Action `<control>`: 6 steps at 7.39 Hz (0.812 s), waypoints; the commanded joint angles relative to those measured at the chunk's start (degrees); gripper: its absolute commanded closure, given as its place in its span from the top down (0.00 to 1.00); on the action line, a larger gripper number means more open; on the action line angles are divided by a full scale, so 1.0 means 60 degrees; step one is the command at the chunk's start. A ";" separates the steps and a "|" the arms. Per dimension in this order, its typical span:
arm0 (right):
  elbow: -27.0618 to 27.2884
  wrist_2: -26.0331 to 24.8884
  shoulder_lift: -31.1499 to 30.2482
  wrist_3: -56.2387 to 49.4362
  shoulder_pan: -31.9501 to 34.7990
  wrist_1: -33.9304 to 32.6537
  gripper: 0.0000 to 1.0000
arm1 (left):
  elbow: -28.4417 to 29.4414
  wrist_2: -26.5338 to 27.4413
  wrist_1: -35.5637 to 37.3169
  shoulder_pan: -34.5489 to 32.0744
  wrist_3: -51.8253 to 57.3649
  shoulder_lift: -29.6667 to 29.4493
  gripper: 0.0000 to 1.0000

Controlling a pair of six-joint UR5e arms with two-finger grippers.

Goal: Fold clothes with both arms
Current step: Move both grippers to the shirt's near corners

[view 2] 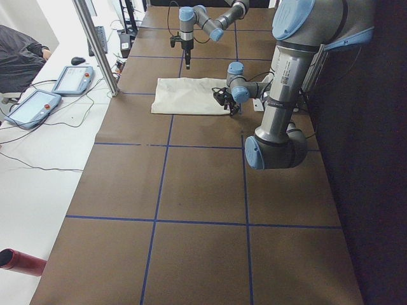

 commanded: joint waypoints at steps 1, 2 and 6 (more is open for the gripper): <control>0.0007 -0.0004 -0.0072 -0.0001 0.0002 0.0000 1.00 | -0.0004 0.0000 0.0000 0.0027 -0.0001 -0.0023 0.00; 0.0007 -0.0004 -0.0073 -0.0001 0.0002 0.0000 1.00 | -0.0018 -0.0015 0.0000 0.0042 0.0028 -0.0023 0.00; 0.1832 -0.0439 -0.0892 0.3206 -0.1486 0.0000 1.00 | -0.1188 -0.0117 0.0556 0.0115 0.1121 0.0094 0.00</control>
